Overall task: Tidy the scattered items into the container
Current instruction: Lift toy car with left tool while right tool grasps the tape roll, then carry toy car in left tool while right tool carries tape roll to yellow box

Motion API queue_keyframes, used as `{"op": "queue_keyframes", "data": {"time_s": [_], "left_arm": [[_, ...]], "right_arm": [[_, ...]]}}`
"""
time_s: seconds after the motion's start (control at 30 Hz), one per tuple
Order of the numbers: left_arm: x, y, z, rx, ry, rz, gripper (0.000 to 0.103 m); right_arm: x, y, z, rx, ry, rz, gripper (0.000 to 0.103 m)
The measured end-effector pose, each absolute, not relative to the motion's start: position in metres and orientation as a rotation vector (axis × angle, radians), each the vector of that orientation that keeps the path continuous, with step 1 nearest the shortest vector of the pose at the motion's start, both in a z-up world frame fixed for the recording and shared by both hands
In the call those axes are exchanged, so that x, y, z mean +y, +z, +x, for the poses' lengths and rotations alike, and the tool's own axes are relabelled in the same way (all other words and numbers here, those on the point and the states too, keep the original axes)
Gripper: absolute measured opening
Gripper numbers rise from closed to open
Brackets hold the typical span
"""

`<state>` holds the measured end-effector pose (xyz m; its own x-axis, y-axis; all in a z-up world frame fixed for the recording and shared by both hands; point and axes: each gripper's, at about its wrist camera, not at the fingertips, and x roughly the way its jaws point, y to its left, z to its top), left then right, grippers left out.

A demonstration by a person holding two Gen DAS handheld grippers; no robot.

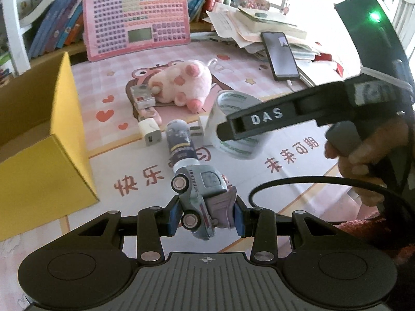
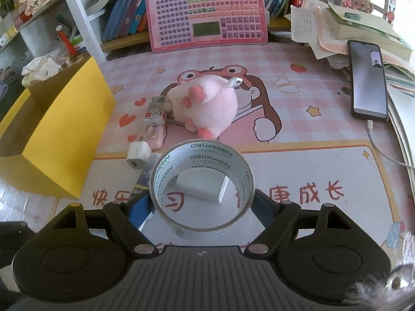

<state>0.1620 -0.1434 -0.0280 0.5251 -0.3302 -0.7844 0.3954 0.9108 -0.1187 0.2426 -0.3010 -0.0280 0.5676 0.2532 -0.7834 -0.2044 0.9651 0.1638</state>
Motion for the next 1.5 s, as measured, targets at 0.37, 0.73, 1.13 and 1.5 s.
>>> {"op": "queue_keyframes", "data": {"time_s": [0.37,0.73,1.13,1.5], "left_arm": [[-0.097,-0.02,0.134,0.895,-0.406,0.014,0.039],[-0.041,-0.016,0.094,0.886,-0.364,-0.028,0.039],[0.01,-0.012,0.056,0.857,-0.347,-0.046,0.039],[0.061,-0.007,0.035,0.817,-0.281,-0.073,0.039]], "right_arm": [[-0.267,-0.014,0.199,0.909,0.266,0.031,0.08],[-0.211,-0.011,0.149,0.91,0.318,-0.003,0.081],[-0.162,-0.011,0.102,0.921,0.363,-0.032,0.081],[-0.113,-0.008,0.081,0.93,0.456,-0.126,0.081]]}}
